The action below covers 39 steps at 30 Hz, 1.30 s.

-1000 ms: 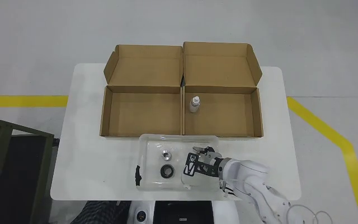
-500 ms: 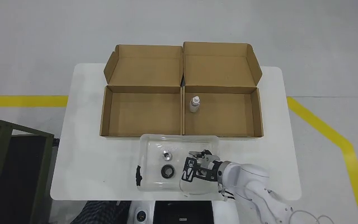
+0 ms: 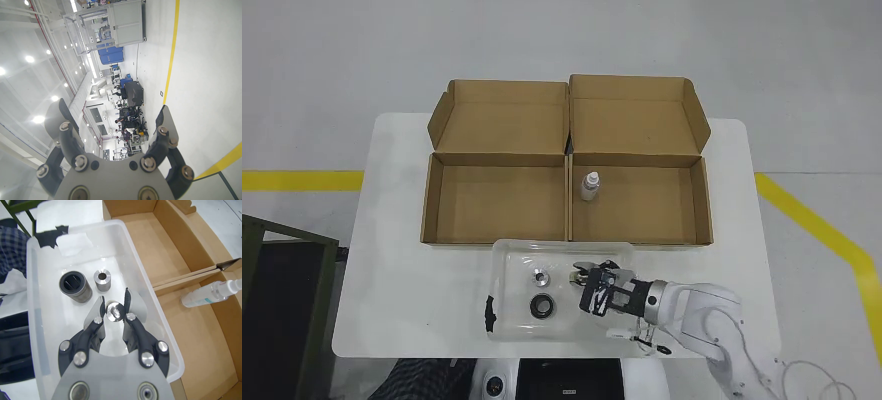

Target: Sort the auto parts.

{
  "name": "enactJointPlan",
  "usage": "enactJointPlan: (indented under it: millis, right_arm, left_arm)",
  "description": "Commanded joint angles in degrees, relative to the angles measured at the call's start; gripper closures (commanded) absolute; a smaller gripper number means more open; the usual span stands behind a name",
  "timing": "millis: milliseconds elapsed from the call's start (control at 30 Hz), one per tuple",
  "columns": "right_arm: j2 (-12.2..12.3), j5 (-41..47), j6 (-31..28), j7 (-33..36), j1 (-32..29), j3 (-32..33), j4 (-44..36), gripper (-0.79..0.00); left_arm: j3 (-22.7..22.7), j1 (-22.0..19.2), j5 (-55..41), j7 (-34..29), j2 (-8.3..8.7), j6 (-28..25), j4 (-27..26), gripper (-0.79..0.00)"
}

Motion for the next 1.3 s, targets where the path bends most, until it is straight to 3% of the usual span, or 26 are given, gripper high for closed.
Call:
enactJointPlan:
  millis: [0,300,767,1033,1267]
  right_arm:
    - [0.16,3.85,-0.89,-1.17,-0.01,1.58,0.41,0.000]
    - [0.68,18.59,-2.69,-3.13,0.37,6.43,2.36,0.000]
    - [0.73,40.46,-2.76,-1.05,5.53,6.24,8.45,0.000]
    - [0.81,46.33,-1.28,-0.26,7.64,6.63,10.72,0.000]
    - [1.01,44.17,1.74,-0.76,8.31,8.61,10.47,0.000]
  left_arm:
    - [0.00,0.00,0.00,0.00,0.00,0.00,0.00,-0.785]
    - [0.00,0.00,0.00,0.00,0.00,0.00,0.00,-0.785]
    - [0.00,0.00,0.00,0.00,0.00,0.00,0.00,-0.785]
    - [0.00,0.00,0.00,0.00,0.00,0.00,0.00,-0.785]
    - [0.00,0.00,0.00,0.00,0.00,0.00,0.00,-0.785]
